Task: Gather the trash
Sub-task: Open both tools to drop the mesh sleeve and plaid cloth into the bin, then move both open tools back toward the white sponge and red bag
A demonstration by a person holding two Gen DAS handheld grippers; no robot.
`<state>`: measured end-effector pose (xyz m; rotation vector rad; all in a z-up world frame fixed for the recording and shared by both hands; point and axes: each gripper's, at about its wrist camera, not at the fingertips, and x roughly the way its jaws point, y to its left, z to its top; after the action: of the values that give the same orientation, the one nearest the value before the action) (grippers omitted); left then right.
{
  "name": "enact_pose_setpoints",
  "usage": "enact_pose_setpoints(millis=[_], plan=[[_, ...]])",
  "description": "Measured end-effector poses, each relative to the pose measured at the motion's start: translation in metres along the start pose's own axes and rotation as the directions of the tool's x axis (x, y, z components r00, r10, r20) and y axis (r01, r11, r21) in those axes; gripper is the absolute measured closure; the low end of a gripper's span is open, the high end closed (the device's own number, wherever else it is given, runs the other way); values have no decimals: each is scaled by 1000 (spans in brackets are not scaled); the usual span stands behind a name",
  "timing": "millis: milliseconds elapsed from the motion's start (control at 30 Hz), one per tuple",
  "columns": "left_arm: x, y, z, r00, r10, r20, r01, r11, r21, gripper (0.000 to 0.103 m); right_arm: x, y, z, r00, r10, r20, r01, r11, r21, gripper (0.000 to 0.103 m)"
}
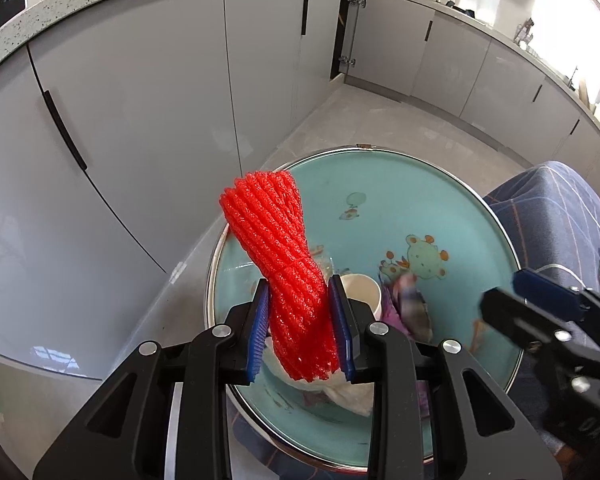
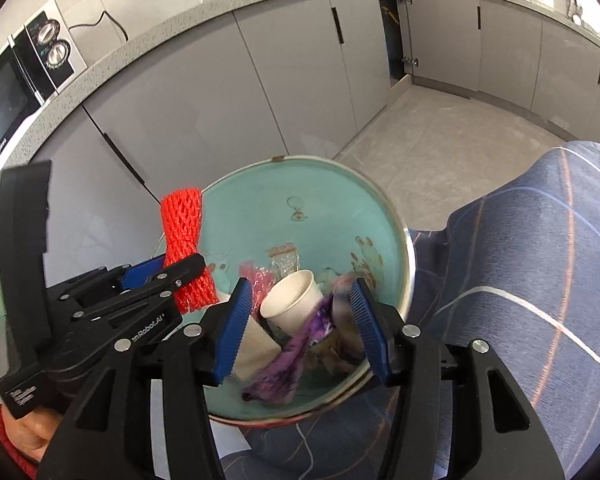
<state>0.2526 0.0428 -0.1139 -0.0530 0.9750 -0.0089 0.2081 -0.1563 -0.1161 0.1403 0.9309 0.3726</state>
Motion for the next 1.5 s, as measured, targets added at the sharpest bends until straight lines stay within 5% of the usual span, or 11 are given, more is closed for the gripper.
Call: enact_pose_setpoints(millis=[200,267,567,867,1500], plan=[[0,-4,-4,1000,15,-1,-15,1000,0,65,-46,-14,-4,995,-16,100,9,998,64,51],[-2,-5,-5,1000,24,3,-24,1000,2,46,-59,-19,-5,992,-28,126,19,997,72,51],[-33,-16,-8,995,57,87,-60,998,28,19,-102,-24,-18,973,-75,220,48,991,126,50],[-68,-31,-16,986,50,161,-58,997,43,15,-123,-33,-39,960,-116,253,74,982,172,29],[-96,-144,-63,987,-97,132,65,972,228,13,-189,-137,-104,915,-332,231,233,900,369,26]])
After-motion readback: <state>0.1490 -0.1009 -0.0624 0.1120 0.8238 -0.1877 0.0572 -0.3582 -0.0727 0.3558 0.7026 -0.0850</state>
